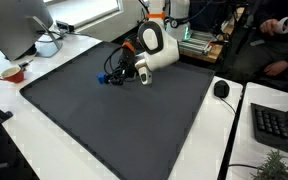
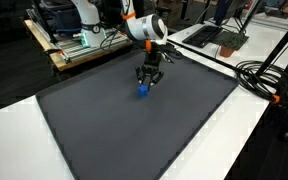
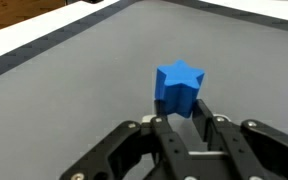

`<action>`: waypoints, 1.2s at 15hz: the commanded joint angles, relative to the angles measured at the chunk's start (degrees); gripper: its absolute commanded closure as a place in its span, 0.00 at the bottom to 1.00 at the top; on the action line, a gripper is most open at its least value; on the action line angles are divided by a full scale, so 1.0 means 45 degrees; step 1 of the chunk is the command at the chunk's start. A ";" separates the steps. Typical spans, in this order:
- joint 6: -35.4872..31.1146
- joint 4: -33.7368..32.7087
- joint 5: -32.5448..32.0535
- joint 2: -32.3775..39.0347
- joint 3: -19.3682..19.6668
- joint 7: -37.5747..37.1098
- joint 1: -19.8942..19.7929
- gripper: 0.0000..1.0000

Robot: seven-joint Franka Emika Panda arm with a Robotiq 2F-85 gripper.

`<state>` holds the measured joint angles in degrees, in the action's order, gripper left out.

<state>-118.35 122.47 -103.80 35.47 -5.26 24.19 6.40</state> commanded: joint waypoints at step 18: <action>-0.0097 -0.0122 0.0061 0.0182 -0.0080 0.0185 -0.0074 0.92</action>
<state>-118.35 122.43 -103.81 35.70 -5.28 24.19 6.41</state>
